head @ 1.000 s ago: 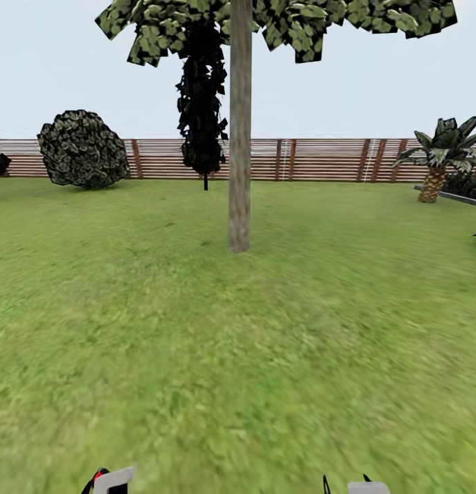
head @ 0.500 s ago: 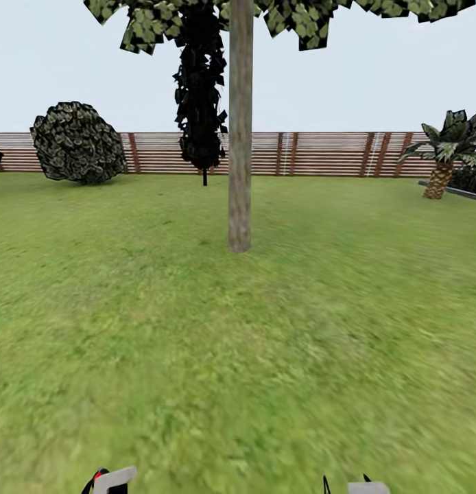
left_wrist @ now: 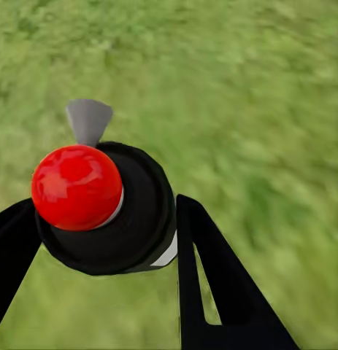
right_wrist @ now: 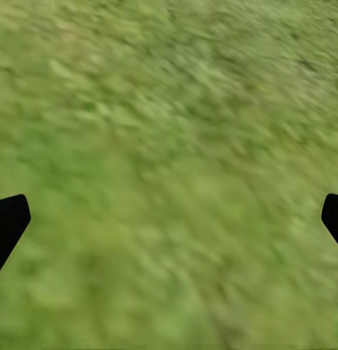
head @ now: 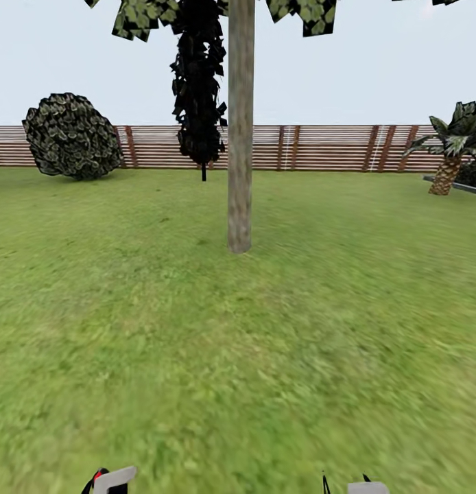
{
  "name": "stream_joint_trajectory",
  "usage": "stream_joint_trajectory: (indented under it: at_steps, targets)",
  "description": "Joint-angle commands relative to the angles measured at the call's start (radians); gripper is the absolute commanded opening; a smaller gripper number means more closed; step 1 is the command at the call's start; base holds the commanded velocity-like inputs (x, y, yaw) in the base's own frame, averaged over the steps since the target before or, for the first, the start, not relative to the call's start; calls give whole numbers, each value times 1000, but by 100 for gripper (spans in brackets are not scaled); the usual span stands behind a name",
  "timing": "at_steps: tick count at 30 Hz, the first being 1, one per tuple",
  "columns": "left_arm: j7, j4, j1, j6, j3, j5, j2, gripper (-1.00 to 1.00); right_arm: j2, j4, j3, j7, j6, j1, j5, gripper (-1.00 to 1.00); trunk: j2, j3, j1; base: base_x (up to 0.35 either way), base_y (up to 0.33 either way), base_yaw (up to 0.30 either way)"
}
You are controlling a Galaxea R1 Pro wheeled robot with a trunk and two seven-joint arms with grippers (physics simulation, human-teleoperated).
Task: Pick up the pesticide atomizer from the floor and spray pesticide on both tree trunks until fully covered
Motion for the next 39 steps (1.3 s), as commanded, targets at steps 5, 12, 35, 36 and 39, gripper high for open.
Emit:
stream_joint_trajectory:
  at_steps: [5, 12, 35, 36, 39]
  targets:
    - [0, 0, 0, 0, 0, 0, 0, -100, 0, 0, 0, 0, 0, 0, 0, 100, 0, -8, 0, 338, 0, 0]
    - [0, 0, 0, 0, 0, 0, 0, -100, 0, 0, 0, 0, 0, 0, 0, 100, 0, -19, 0, 338, 0, 0]
    - [0, 0, 0, 0, 1, -1, 0, -100, 0, 0, 0, 0, 0, 0, 0, 100, 0, -56, 0, 338, 0, 0]
    - [0, 0, 0, 0, 1, -1, 0, -100, 0, 0, 0, 0, 0, 0, 0, 100, 0, -57, 0, 338, 0, 0]
    - [0, 0, 0, 0, 1, -1, 0, -100, 0, 0, 0, 0, 0, 0, 0, 100, 0, -62, 0, 338, 0, 0]
